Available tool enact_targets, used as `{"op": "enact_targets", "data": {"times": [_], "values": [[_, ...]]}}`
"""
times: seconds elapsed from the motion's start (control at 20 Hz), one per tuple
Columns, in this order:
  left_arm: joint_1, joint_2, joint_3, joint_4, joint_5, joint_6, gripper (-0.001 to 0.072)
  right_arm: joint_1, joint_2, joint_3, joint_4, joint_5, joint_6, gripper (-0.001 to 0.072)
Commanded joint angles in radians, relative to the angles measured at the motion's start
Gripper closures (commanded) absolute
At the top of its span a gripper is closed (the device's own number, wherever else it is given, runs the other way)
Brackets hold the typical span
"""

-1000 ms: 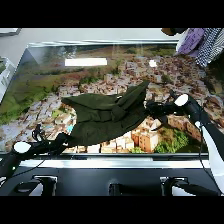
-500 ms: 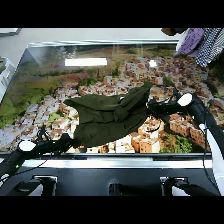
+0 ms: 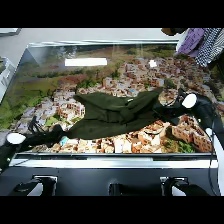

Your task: Fold the clothes and pants, and hang the long-sleeved shirts on hangers.

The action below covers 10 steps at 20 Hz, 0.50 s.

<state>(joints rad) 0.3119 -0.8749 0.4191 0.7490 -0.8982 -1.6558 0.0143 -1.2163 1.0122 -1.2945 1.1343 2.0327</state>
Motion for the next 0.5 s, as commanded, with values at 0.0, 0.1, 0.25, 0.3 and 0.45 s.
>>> {"op": "enact_targets", "data": {"times": [0.0,0.1,0.25,0.3,0.45], "values": [[0.143,0.000,0.149,0.127,-0.186,0.010,0.0698,0.001,0.098,0.000,-0.169,0.142,0.032,0.0666],[0.195,0.000,0.227,0.149,-0.257,0.010,0.0698,0.001,0.146,0.000,-0.167,0.201,0.027,0.0665],[0.202,0.000,0.280,0.150,-0.322,0.005,0.0697,0.001,0.183,0.000,-0.149,0.235,0.014,0.0664],[0.201,0.000,0.280,0.150,-0.349,0.006,0.0697,0.001,0.182,0.000,-0.136,0.243,0.013,0.0664],[0.198,0.000,0.278,0.161,-0.419,0.006,0.0697,0.001,0.182,-0.001,-0.123,0.211,0.010,0.0664]]}}
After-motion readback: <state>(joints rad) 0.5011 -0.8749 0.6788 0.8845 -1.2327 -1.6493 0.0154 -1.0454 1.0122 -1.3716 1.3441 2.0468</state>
